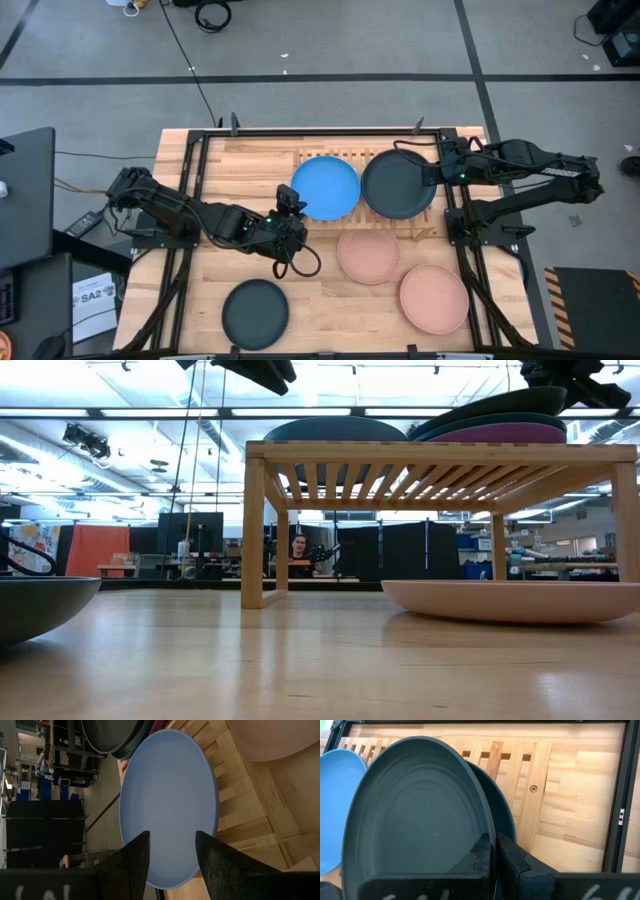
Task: Place and stack plates onto a shelf
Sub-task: Stack the top black plate on top of the green plate on the shelf
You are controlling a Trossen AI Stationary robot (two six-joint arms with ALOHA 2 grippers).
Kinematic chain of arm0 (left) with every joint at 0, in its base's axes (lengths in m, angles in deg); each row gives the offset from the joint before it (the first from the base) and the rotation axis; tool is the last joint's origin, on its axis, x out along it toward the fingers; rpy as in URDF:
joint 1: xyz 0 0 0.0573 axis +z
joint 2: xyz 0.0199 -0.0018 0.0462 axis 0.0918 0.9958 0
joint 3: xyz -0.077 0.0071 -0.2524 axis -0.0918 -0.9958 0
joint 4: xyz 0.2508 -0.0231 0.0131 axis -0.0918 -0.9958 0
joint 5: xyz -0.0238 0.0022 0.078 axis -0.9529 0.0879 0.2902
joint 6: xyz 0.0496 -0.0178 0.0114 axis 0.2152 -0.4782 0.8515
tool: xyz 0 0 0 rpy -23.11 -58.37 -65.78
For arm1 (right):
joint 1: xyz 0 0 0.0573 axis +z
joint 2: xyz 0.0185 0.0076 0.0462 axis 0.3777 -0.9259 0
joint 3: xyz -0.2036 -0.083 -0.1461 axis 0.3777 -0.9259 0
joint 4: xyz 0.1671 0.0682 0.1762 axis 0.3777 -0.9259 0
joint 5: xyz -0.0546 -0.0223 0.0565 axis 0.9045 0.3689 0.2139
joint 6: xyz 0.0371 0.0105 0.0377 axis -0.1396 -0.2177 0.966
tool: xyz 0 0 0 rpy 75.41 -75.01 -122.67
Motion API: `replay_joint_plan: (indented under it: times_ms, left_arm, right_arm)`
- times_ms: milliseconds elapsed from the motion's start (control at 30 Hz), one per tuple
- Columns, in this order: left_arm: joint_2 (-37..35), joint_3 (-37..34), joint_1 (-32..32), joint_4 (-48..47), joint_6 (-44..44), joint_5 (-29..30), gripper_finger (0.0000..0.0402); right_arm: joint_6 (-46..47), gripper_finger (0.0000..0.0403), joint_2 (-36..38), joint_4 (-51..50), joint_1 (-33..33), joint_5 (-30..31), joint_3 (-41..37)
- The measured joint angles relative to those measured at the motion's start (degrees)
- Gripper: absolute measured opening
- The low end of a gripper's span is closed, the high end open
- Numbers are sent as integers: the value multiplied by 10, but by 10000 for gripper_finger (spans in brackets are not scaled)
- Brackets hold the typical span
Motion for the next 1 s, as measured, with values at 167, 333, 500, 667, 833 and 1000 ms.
replay_joint_plan:
  times_ms: [167,333,500,667,833,1000]
  left_arm:
    - [0,0,0,0,0,0,165]
    - [0,0,0,0,0,0,165]
    - [0,0,0,0,0,0,165]
    - [0,0,0,0,0,0,165]
    - [0,0,0,0,0,0,165]
    - [0,0,0,0,0,0,165]
  right_arm:
    - [0,22,-2,2,0,-6,0]
    - [-1,22,-3,2,0,-6,0]
    - [-2,26,-3,3,0,-6,0]
    - [-1,39,-6,10,0,-6,0]
    - [-1,44,-9,13,0,-6,0]
    - [-2,45,-14,13,0,-8,0]
